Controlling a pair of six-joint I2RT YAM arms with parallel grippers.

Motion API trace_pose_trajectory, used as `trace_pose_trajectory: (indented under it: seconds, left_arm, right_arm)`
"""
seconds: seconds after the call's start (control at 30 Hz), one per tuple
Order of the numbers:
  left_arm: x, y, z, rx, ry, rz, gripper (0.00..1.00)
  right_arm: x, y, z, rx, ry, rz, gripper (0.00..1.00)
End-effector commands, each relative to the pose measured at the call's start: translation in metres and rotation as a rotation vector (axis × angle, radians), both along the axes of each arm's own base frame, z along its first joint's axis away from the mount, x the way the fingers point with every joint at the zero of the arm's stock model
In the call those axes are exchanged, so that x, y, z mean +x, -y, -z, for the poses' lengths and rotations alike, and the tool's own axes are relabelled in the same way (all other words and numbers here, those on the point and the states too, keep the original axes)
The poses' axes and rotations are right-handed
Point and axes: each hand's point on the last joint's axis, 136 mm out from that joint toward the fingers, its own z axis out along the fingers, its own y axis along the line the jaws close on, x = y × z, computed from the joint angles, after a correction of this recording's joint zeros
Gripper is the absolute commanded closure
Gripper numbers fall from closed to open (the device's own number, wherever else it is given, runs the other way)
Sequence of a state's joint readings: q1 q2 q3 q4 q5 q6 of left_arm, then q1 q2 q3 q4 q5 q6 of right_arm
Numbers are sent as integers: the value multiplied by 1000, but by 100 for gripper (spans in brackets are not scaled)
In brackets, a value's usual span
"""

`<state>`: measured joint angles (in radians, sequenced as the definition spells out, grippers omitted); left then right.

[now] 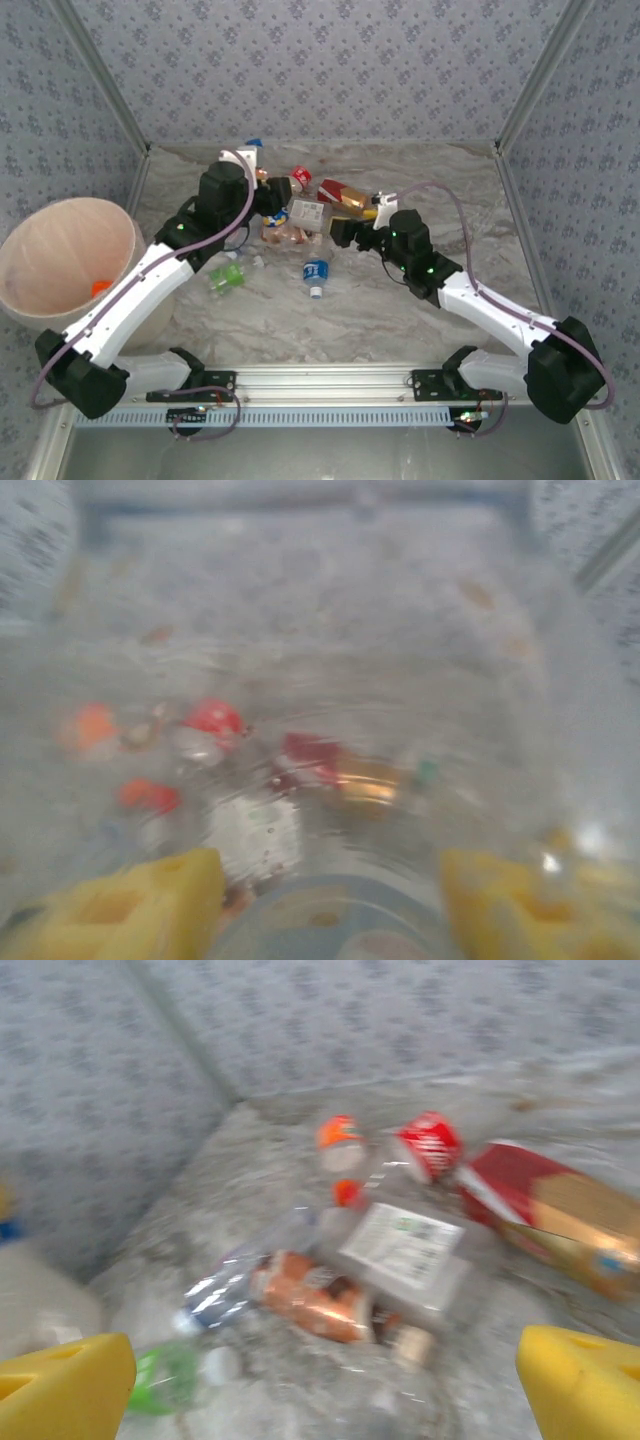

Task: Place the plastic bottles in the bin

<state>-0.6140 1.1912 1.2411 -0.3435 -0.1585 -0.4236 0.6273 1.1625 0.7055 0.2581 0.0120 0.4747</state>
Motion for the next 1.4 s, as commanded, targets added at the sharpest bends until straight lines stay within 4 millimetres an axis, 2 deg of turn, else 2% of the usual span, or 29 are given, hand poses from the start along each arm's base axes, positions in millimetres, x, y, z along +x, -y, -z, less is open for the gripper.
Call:
trace_pose_trajectory:
  seconds: [0.0, 0.17, 0.37, 0.5, 0.7, 0.83, 1.0, 1.2, 1.3, 1.37]
  left_arm:
    - [-6, -53, -29, 145, 73, -171, 42]
    - [-25, -110, -69, 278, 146, -342, 42]
    - [-58, -185, -125, 389, 241, -621, 42]
    - [-75, -223, -140, 431, 244, -743, 42]
    - [-89, -280, -146, 383, 236, -934, 42]
    - [-92, -318, -133, 453, 154, -1062, 42]
    - [-105, -355, -98, 416, 29, -1181, 41]
    - [-102, -375, -40, 202, -104, -1155, 40]
    - [-97, -380, -17, 131, -159, -1147, 39]
    - [-96, -379, -7, 104, -194, -1150, 34]
  right_arm:
    - [11, 48, 26, -8, -108, 244, 0]
    - [11, 68, 39, 10, -165, 309, 0]
    - [13, 76, 41, 29, -175, 334, 0]
    - [15, 75, 43, 43, -181, 333, 0]
    - [17, 70, 52, 50, -207, 316, 0]
    - [19, 69, 57, 47, -221, 311, 0]
    - [22, 66, 61, 50, -232, 302, 0]
    - [25, 62, 63, 50, -243, 287, 0]
    - [26, 61, 63, 47, -247, 285, 0]
    - [26, 61, 64, 45, -249, 286, 0]
